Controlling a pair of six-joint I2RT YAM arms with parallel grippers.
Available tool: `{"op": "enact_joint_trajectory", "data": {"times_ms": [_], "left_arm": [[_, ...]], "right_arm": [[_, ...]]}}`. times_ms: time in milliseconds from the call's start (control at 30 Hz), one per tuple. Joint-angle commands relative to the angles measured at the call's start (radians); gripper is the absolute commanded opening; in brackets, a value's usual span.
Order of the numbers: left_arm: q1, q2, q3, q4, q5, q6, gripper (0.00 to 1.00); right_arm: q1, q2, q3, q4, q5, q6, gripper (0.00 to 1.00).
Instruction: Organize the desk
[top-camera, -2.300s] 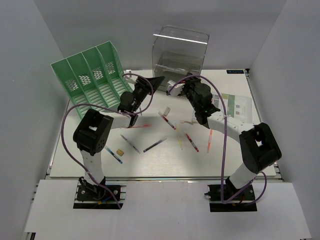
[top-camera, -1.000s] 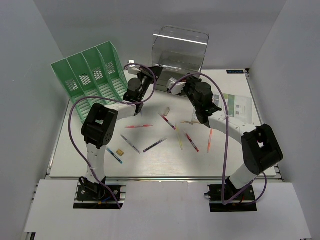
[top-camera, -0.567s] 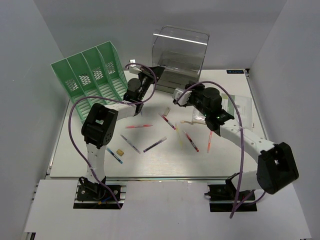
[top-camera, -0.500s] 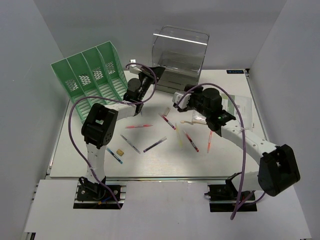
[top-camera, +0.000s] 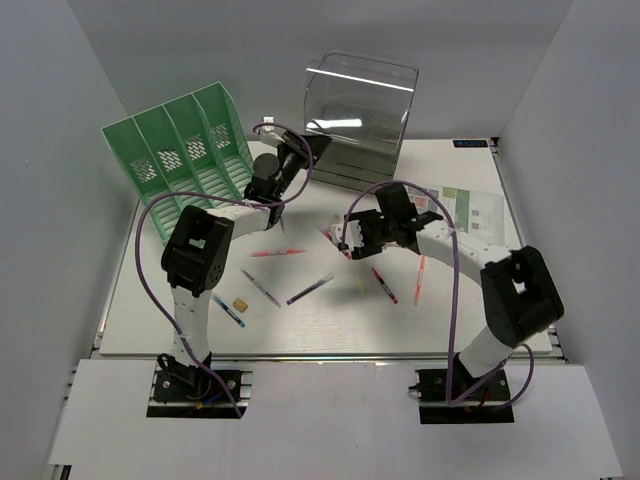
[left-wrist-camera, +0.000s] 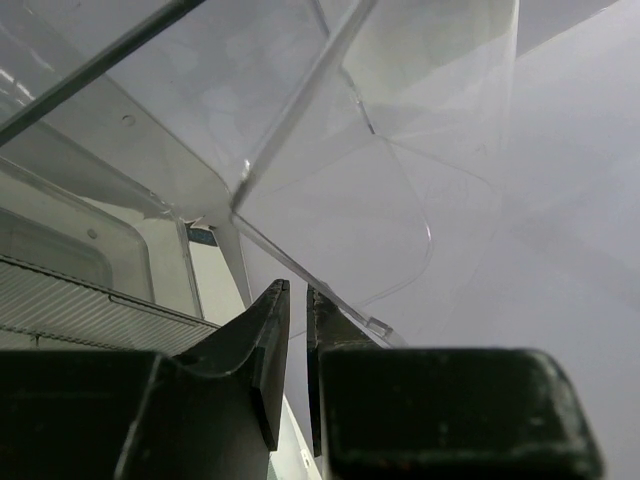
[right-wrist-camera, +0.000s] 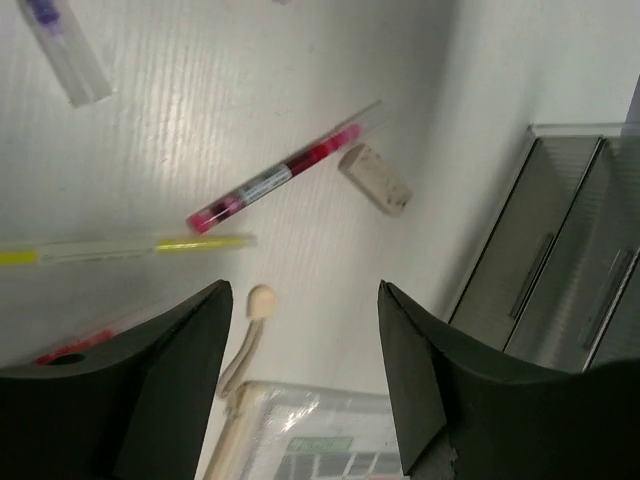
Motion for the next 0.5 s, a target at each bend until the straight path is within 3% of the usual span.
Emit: {"op": "enact_joint_trajectory", "data": {"times_ms": [0, 200, 333, 467], "left_arm": [[0.011, -0.082, 0.051, 0.011, 0.016, 0.012, 0.24], [0.011, -0.085, 0.059, 0.005, 0.028, 0.014, 0.24], [0.011, -0.079, 0.071, -0.004, 0.042, 0.014, 0.24], [0.011, -0.062, 0.088, 0.003, 0.054, 0.011, 0.24]], "right_arm": [[-0.003, 0.071, 0.142, -0.069, -0.052, -0.077, 0.66], [0.003, 0.164, 0.213, -0.073, -0.058, -0.201, 0.70], [0.000, 0.240, 0.291, -0.130, -0.055, -0.262, 0.86], [-0.003, 0.299, 0.337, -0.142, -0.041, -0.330, 0.86]]}}
